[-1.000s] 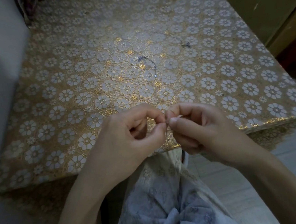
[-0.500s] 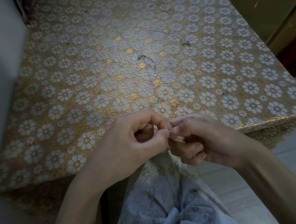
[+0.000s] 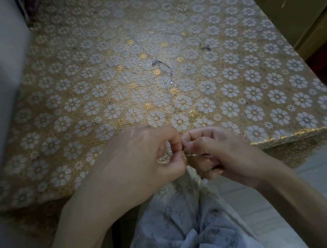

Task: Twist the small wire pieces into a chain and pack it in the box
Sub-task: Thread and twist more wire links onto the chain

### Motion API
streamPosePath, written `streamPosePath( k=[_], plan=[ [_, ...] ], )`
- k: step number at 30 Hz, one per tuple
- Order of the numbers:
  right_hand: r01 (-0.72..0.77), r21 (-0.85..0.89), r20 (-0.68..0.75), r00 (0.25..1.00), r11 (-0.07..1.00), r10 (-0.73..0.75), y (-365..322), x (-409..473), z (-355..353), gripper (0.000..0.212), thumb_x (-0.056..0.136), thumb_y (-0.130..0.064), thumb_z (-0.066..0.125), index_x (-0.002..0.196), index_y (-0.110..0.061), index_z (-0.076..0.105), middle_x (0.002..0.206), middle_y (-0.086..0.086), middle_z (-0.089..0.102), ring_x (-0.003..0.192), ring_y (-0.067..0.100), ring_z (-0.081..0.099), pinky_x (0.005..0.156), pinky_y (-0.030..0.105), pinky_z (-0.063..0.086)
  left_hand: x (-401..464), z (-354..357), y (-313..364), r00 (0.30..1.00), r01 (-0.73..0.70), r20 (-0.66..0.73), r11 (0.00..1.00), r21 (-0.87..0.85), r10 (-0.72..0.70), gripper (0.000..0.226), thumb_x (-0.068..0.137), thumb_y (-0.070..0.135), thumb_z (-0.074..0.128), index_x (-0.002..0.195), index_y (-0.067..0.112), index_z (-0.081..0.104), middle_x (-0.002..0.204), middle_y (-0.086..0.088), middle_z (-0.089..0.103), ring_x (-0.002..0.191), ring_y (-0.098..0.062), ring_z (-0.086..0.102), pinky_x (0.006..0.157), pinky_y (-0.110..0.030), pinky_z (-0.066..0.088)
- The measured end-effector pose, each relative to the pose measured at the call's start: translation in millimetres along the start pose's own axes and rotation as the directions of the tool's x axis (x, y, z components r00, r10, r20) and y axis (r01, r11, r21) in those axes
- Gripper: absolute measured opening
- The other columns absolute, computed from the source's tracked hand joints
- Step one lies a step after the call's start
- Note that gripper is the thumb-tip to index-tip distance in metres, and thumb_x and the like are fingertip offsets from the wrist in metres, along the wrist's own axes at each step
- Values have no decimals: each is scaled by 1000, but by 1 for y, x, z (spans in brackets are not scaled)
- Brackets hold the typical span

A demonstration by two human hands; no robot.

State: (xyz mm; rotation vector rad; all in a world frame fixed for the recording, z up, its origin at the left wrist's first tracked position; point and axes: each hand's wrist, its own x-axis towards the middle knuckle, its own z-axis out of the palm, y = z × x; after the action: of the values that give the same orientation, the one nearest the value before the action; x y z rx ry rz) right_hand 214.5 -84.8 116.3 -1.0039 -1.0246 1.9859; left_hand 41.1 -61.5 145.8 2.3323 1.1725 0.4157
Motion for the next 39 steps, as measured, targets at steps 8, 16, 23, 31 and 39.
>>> streamPosePath(
  k=[8, 16, 23, 31, 39],
  plan=[
    [-6, -1, 27, 1000, 1000, 6, 1, 1, -5, 8, 80, -13, 45, 74, -13, 50, 48, -6, 31, 39, 3, 24, 36, 15, 15, 1, 5, -18, 973, 168, 232, 759, -629, -24, 22, 73, 47, 59, 76, 27, 69, 72, -20, 55, 64, -35, 46, 60, -34, 35],
    [120, -11, -19, 993, 993, -120, 3, 1, -8, 8, 87, -20, 44, 83, -13, 45, 43, -11, 35, 38, 3, 24, 37, 18, 19, -2, 7, -20, 976, 104, 216, 853, -512, 10, 24, 79, 52, 47, 87, 35, 61, 64, 3, 53, 58, -5, 45, 54, -17, 36],
    [152, -1, 17, 988, 988, -152, 5, 0, -10, 9, 89, -21, 44, 89, -12, 46, 42, -10, 34, 38, 4, 22, 40, 24, 14, -3, 8, -18, 994, 89, 107, 802, -590, -31, 20, 75, 47, 60, 84, 31, 68, 49, 3, 36, 45, -5, 31, 46, -15, 27],
    [185, 46, 27, 982, 982, -186, 6, 0, -9, 9, 91, -20, 40, 89, -11, 41, 41, -10, 33, 37, 5, 19, 38, 18, 16, -4, 7, -15, 994, 85, 3, 774, -627, -106, 23, 74, 43, 59, 81, 23, 67, 54, -17, 43, 47, -11, 33, 45, -13, 29],
    [210, 45, 12, 978, 977, -211, 10, -1, -11, 9, 90, -20, 40, 89, -11, 40, 40, -10, 34, 38, 7, 18, 38, 21, 16, -5, 11, -26, 949, 112, -43, 459, -881, -314, 5, 66, 25, 57, 62, 23, 58, 54, 8, 49, 61, -10, 46, 60, -19, 41]
  ],
)
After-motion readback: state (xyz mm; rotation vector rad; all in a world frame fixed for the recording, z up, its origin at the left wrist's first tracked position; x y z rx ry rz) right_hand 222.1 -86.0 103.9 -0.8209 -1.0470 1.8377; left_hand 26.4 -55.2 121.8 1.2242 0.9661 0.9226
